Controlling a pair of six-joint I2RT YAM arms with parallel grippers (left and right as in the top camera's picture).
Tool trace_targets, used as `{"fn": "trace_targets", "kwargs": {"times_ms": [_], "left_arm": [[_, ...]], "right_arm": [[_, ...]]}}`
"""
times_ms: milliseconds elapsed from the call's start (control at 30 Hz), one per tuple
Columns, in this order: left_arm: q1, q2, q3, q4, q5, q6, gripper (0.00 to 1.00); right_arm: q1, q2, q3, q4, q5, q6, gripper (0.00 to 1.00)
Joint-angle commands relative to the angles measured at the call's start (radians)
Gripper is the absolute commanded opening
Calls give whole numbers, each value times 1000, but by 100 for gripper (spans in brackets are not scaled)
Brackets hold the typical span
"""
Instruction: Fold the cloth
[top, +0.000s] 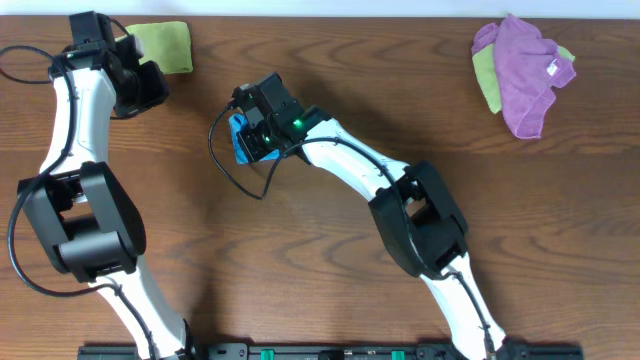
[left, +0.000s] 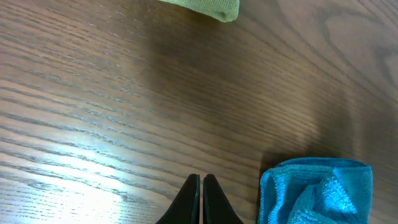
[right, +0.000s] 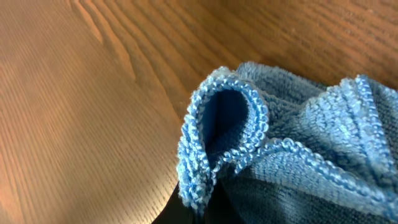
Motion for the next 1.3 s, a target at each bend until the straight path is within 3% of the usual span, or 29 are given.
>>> {"fn": "trace_targets", "kwargs": {"times_ms": [0, 200, 233, 300, 400, 767, 867, 933, 967, 1033, 1067, 1267], "left_arm": [[-1, -25, 16, -4, 15, 19, 6], [-1, -25, 16, -6, 15, 19, 6], [-1, -25, 16, -6, 15, 19, 6], [-1, -25, 16, -6, 15, 19, 6], [-1, -25, 16, -7, 14, 35, 6], [-1, -25, 13, -28, -38, 63, 6], [-2, -25, 13, -35, -32, 63, 6], [-6, -25, 13, -50, -14, 63, 6], [-8, -25, 12, -55, 1, 64, 6], [-18, -22, 3, -62, 48, 79, 5], [-26, -20, -3, -64, 63, 82, 6], [-137, -14, -86, -29, 79, 117, 6]], "right_arm": [[10, 19, 21, 19, 8, 25, 1], [10, 19, 21, 45, 7, 52, 4], [10, 19, 21, 42, 7, 51, 15], [10, 19, 21, 35, 8, 51, 53], [4, 19, 22, 32, 8, 51, 83], [-70, 3, 156, -143, 1, 40, 86], [-100, 3, 196, -205, 1, 39, 85], [-121, 3, 214, -244, 1, 39, 72], [-130, 3, 220, -262, 0, 39, 58], [-151, 3, 236, -312, 3, 39, 10], [-161, 3, 245, -340, 4, 39, 2], [-214, 0, 337, -561, 163, 3, 2]]}}
